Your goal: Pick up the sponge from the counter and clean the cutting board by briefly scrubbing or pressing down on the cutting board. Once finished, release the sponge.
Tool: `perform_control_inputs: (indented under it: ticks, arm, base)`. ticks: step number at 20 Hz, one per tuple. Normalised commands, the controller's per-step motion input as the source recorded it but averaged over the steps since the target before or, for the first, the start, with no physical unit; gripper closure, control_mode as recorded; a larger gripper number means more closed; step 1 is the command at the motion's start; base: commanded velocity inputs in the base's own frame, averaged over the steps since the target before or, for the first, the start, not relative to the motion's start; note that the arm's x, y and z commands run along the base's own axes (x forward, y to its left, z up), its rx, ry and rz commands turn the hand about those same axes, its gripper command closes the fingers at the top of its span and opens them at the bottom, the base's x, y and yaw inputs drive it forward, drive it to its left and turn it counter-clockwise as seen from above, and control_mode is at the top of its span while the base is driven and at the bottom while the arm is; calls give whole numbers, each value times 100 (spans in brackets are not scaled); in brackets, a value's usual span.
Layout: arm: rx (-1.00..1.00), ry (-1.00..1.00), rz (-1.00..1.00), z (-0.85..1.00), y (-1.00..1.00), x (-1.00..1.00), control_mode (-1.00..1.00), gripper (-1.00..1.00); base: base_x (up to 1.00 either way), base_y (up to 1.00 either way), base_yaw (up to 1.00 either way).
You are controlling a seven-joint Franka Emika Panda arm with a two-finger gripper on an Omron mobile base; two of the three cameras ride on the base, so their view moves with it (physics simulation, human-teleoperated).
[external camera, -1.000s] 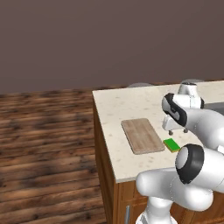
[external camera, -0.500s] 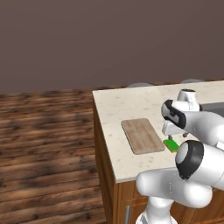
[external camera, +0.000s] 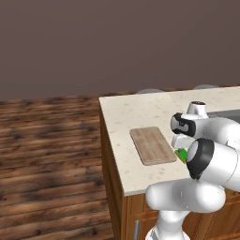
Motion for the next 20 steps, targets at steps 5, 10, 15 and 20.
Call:
perform_control_inputs:
  ticks: [5,10,15,20]
  arm:
    - [0,0,0,-24,-6,6,-100,-100]
    - [0,0,0,-23,-3,8,-100,-100]
    - [0,0,0,-17,0,8,-100,-100]
    - [0,0,0,-5,0,0,-100,-100]
  base:
    - [0,0,0]
    - [0,0,0]
    - [0,0,0]
    - [0,0,0]
